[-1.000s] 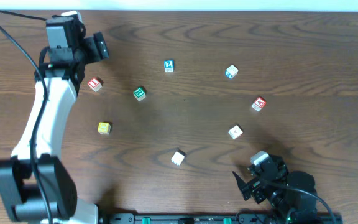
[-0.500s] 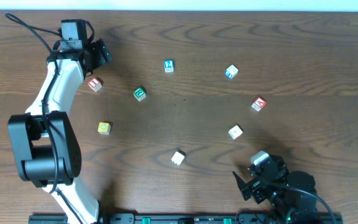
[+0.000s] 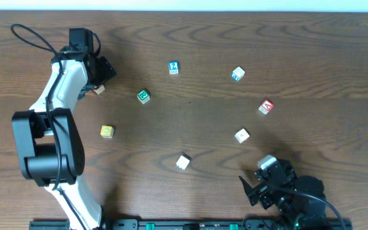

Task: Spell out Ai2
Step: 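Reach the left gripper forward to the red 'I' block, then close the left gripper on the red 'I' block and lift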

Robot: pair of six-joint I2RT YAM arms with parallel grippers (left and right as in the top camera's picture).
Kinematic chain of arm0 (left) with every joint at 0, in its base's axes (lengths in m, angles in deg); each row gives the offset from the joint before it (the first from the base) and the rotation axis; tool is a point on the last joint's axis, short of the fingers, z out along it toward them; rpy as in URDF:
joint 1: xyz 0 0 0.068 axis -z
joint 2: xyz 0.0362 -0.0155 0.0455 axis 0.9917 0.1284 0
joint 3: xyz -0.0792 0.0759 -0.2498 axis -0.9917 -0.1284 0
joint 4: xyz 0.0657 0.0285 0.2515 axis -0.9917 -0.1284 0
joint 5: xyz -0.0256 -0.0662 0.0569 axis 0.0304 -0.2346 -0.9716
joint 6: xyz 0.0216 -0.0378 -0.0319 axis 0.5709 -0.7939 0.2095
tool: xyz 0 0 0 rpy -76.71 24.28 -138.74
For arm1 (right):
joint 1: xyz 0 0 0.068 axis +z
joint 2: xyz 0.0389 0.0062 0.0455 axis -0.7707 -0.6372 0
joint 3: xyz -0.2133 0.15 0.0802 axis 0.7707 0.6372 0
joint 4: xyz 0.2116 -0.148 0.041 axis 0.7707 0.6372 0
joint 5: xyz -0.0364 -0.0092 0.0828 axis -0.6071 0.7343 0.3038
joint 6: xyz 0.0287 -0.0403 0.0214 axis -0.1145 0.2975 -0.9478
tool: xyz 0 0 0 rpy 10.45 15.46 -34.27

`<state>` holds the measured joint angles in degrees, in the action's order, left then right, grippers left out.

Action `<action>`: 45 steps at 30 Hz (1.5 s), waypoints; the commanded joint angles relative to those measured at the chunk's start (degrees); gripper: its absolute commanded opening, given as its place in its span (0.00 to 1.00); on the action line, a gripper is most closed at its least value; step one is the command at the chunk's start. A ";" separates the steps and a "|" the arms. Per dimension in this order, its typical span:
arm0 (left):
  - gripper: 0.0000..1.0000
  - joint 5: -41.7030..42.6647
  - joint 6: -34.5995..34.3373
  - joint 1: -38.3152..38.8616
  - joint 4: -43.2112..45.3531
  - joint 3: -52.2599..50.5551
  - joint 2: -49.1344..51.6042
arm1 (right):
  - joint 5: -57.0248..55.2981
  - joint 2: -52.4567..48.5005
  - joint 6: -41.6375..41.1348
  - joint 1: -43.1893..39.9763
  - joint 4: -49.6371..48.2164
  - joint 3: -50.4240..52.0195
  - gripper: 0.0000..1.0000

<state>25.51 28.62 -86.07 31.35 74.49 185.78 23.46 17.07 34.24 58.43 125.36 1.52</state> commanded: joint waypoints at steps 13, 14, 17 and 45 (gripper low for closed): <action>0.95 2.45 -1.92 -0.28 -0.22 1.09 5.86 | 0.81 0.31 -0.61 -0.52 0.28 0.70 0.99; 0.95 2.40 -1.92 -0.28 0.04 1.09 5.86 | 0.81 0.31 -0.61 -0.52 0.28 0.70 0.99; 0.95 2.19 -1.90 -0.28 0.50 1.09 5.86 | 0.81 0.31 -0.61 -0.52 0.28 0.70 0.99; 0.36 0.22 -2.34 -0.31 0.87 1.09 5.86 | 0.81 0.31 -0.61 -0.52 0.28 0.70 0.99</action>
<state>26.97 26.48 -86.07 32.40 74.49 190.63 23.46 17.07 34.24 58.43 125.36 1.52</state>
